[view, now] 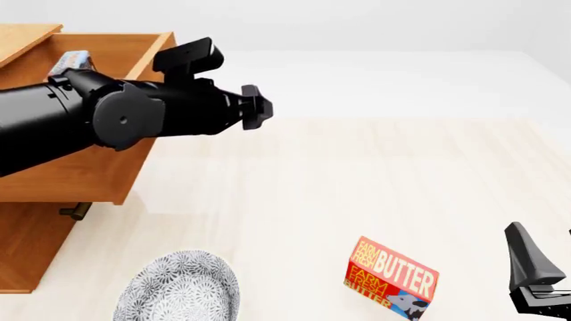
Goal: Put the chocolate pudding in the top drawer of the cabinet and close it.
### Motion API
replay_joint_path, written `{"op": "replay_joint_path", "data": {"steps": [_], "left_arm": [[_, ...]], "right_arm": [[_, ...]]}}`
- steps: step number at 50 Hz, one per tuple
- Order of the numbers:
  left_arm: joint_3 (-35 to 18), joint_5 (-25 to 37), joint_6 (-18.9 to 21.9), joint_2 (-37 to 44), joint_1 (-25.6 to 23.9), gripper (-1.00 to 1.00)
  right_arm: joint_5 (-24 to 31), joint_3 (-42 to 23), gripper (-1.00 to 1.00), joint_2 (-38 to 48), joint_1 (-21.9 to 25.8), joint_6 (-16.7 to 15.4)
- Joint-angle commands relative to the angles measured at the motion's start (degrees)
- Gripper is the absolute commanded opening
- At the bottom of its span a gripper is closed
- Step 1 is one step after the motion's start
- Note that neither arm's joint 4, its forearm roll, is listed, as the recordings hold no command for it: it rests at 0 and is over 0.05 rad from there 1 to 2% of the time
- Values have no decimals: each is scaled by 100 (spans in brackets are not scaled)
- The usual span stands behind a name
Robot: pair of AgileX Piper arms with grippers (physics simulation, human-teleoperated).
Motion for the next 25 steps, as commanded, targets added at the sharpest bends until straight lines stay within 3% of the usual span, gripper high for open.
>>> {"op": "replay_joint_path", "data": {"steps": [1,25], "left_arm": [[84,-14,29,54,94,100],[138,55,236,-28,355,100]], "right_arm": [[0,0,100,0,0,0],[0,0,100,0,0,0]]}}
